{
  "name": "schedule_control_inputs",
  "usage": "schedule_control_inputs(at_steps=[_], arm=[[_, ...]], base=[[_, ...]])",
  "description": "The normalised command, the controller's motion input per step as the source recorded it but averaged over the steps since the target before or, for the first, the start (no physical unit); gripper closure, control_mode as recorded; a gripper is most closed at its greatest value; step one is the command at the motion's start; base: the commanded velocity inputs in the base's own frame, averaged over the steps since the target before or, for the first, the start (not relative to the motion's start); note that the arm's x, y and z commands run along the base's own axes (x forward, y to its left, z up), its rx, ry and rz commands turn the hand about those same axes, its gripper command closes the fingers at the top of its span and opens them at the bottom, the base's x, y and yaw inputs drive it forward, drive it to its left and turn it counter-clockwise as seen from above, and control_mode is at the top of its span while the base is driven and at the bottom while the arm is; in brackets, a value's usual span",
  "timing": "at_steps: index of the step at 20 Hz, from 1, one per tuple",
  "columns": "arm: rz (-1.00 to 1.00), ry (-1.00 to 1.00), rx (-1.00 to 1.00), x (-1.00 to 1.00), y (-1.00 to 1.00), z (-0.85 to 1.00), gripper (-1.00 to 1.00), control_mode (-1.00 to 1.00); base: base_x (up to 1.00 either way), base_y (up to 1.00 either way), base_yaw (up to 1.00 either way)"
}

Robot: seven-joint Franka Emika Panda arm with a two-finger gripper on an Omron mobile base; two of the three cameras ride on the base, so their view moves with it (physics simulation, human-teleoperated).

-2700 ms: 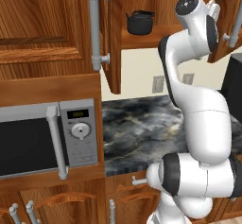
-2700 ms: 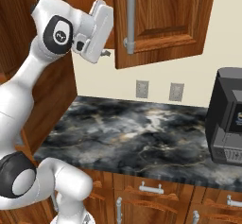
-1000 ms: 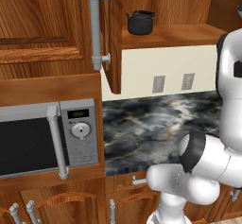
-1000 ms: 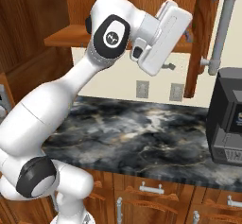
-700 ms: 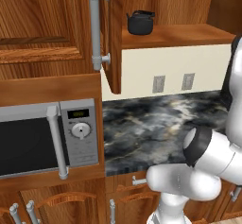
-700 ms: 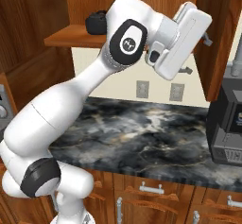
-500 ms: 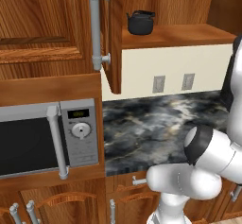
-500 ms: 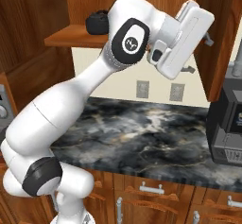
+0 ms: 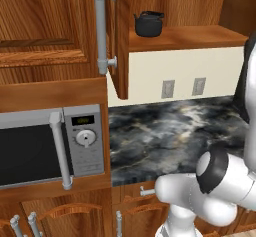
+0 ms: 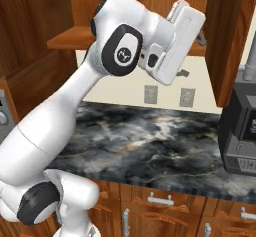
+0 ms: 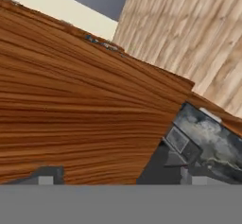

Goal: Open the cabinet, pick the kettle from the cabinet, and place it in the sink.

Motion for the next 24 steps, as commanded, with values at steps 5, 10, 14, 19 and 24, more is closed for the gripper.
schedule_control_inputs(at_steps=[5, 10, 14, 19, 24], arm=[[0.43, 0.02, -0.07, -0.15, 0.54, 0.0, -1.0, -1.0], [0.45, 0.09, -0.14, -0.15, 0.55, 0.0, -1.0, -1.0], [0.48, 0.06, -0.18, -0.14, 0.53, 0.0, -1.0, -1.0], [0.5, 0.0, -0.2, -0.12, 0.51, 0.0, -1.0, -1.0], [0.4, 0.0, -0.25, -0.07, 0.54, 0.03, -1.0, -1.0]], base=[[0.0, 0.0, 0.0], [0.0, 0.0, 0.0], [0.0, 0.0, 0.0], [0.0, 0.0, 0.0], [0.0, 0.0, 0.0]])
